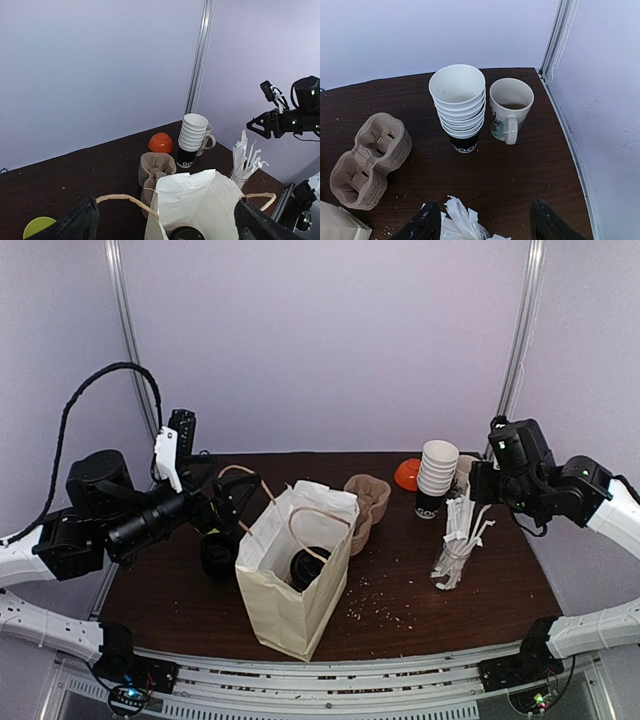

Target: Pack the takeout coffee

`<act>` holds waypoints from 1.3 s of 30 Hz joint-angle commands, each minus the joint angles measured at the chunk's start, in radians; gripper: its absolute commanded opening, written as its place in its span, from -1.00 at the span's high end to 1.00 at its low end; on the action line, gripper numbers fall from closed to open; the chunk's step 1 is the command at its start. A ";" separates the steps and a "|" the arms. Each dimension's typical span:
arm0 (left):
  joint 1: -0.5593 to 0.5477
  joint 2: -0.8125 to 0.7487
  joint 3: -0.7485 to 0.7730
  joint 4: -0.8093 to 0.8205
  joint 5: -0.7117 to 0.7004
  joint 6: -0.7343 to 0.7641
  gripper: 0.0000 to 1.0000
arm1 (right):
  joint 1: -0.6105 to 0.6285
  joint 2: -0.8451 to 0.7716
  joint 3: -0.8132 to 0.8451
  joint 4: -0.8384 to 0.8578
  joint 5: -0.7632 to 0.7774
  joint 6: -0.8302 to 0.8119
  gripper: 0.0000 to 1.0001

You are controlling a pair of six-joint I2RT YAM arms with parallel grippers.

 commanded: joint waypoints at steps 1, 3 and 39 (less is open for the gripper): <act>0.007 -0.019 -0.019 0.065 0.016 -0.032 -0.96 | -0.048 0.005 -0.022 0.096 -0.092 -0.026 -0.21; 0.007 -0.021 -0.022 0.062 0.016 -0.037 -0.96 | -0.063 0.017 -0.026 0.110 -0.110 -0.032 -0.19; 0.006 -0.025 -0.058 0.058 0.012 -0.068 -0.96 | -0.132 0.075 -0.062 0.164 -0.236 -0.060 0.61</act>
